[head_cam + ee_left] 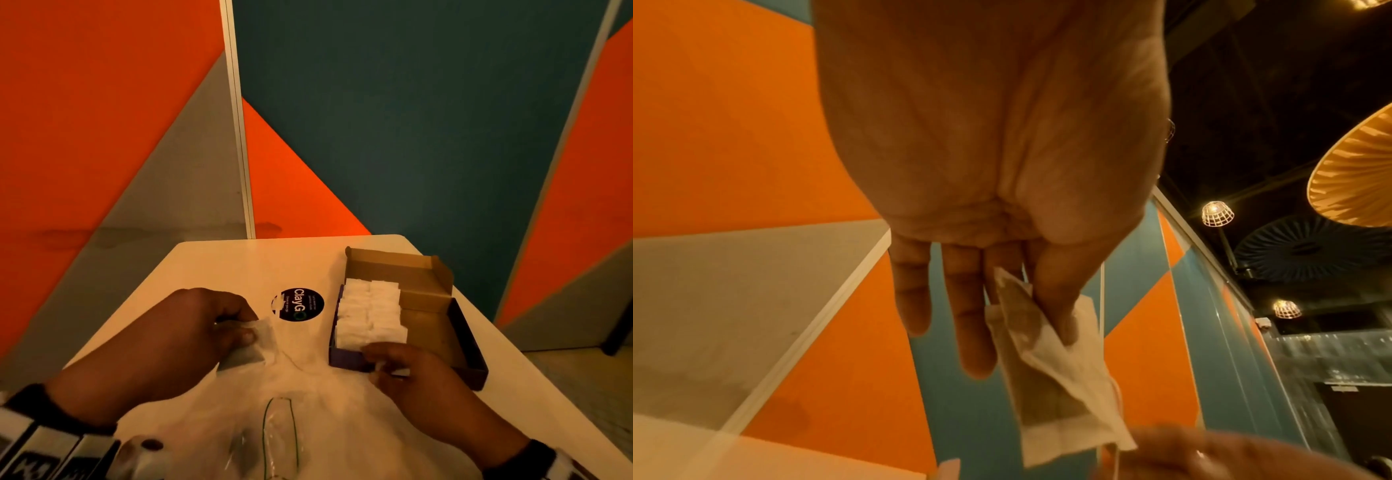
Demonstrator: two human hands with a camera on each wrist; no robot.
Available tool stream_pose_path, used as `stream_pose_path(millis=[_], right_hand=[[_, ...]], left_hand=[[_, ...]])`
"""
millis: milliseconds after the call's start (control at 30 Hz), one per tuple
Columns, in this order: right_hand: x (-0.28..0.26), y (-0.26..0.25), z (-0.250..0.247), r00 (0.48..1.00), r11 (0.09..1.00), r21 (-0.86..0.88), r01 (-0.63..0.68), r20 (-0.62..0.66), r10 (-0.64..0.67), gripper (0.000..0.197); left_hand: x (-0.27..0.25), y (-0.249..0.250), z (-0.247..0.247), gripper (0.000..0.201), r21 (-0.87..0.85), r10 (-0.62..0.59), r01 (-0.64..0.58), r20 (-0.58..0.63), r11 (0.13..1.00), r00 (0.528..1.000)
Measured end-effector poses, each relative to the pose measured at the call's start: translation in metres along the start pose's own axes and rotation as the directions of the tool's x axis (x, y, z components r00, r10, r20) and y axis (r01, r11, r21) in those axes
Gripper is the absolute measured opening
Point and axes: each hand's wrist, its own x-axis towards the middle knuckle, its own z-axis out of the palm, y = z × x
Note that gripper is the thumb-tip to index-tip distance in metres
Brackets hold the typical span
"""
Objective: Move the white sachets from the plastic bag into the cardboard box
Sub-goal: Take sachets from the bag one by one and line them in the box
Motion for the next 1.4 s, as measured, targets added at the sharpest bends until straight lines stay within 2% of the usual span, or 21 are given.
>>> stream_pose_path(millis=[67,133,200,300,433,500,567,633,700,800,833,933,1033,1100,1133,1167,1233,1300,1400], right_hand=[[-0.001,-0.011,0.003,0.998,0.985,0.157,0.067,-0.002,-0.067,0.027],[-0.003,-0.029,0.011,0.988,0.951,0.293,0.098,0.083,-0.128,0.026],[-0.002,-0.039,0.022,0.980,0.958,0.263,0.117,0.126,-0.155,0.024],[0.000,-0.045,0.028,0.985,0.972,0.210,0.108,0.107,-0.132,0.006],[-0.002,-0.034,0.018,0.985,0.968,0.242,0.070,0.138,-0.105,0.011],[-0.002,-0.029,0.010,0.988,0.971,0.236,0.037,0.135,-0.071,0.013],[-0.001,-0.023,0.003,0.991,0.968,0.252,-0.012,0.130,-0.022,0.014],[-0.001,-0.021,0.001,0.990,0.957,0.287,-0.043,0.143,0.002,0.015],[-0.003,-0.023,0.003,0.986,0.936,0.348,-0.060,0.170,0.000,0.017],[-0.006,-0.031,0.010,0.977,0.908,0.415,-0.053,0.211,-0.040,0.018],[-0.007,-0.032,0.013,0.973,0.909,0.415,-0.044,0.225,-0.055,0.018],[-0.010,-0.033,0.021,0.958,0.908,0.417,-0.044,0.277,-0.081,0.017],[-0.014,-0.034,0.026,0.954,0.930,0.368,-0.007,0.280,-0.103,0.013],[-0.015,-0.035,0.025,0.986,0.954,0.298,0.029,0.149,-0.076,0.010],[-0.017,-0.035,0.023,0.998,0.953,0.300,0.034,0.049,-0.051,0.015],[-0.019,-0.037,0.021,0.997,0.931,0.359,0.058,-0.059,-0.039,0.020],[-0.023,-0.043,0.016,0.976,0.822,0.538,0.186,-0.201,-0.090,0.025],[-0.028,-0.051,0.014,0.957,0.740,0.607,0.289,-0.205,-0.205,0.029],[-0.030,-0.061,0.019,0.943,0.744,0.593,0.309,-0.086,-0.323,0.028]], left_hand=[[0.000,0.005,0.006,0.009,-0.016,0.017,-0.017,0.029,1.000,0.999],[0.000,0.012,0.014,0.007,-0.050,0.035,-0.032,0.057,0.998,0.998],[-0.001,0.018,0.022,0.006,-0.082,0.054,-0.048,0.079,0.996,0.995],[-0.001,0.019,0.029,0.005,-0.107,0.070,-0.060,0.093,0.993,0.993],[-0.003,0.011,0.025,0.009,-0.113,0.053,-0.044,0.076,0.993,0.996],[-0.004,0.006,0.019,0.010,-0.189,0.034,-0.018,0.082,0.982,0.996],[-0.004,0.002,0.015,0.005,-0.346,0.005,0.024,0.085,0.938,0.996],[-0.005,0.001,0.017,0.003,-0.561,-0.032,0.057,0.053,0.826,0.998],[-0.006,0.003,0.026,0.013,-0.767,-0.066,0.079,0.047,0.637,0.997],[-0.007,0.011,0.043,0.024,-0.934,-0.079,0.073,0.049,0.349,0.996],[-0.006,0.012,0.049,0.029,-0.959,-0.082,0.060,0.039,0.276,0.996],[-0.003,0.017,0.061,0.061,-0.989,-0.049,0.024,0.017,0.146,0.999],[-0.002,0.022,0.068,0.058,-0.998,-0.002,0.031,0.031,0.053,1.000],[-0.003,0.025,0.070,0.053,-0.998,-0.004,0.040,0.040,0.040,0.999],[-0.003,0.026,0.071,0.046,-0.998,-0.008,0.042,0.042,0.043,0.999],[-0.004,0.028,0.072,0.034,-0.998,-0.009,0.041,0.040,0.053,0.999],[-0.007,0.033,0.073,0.007,-0.995,-0.021,0.043,0.041,0.093,0.999],[-0.008,0.035,0.077,0.007,-0.988,-0.041,0.059,0.054,0.144,0.998],[-0.009,0.037,0.081,0.011,-0.977,-0.025,0.064,0.060,0.203,0.998]])
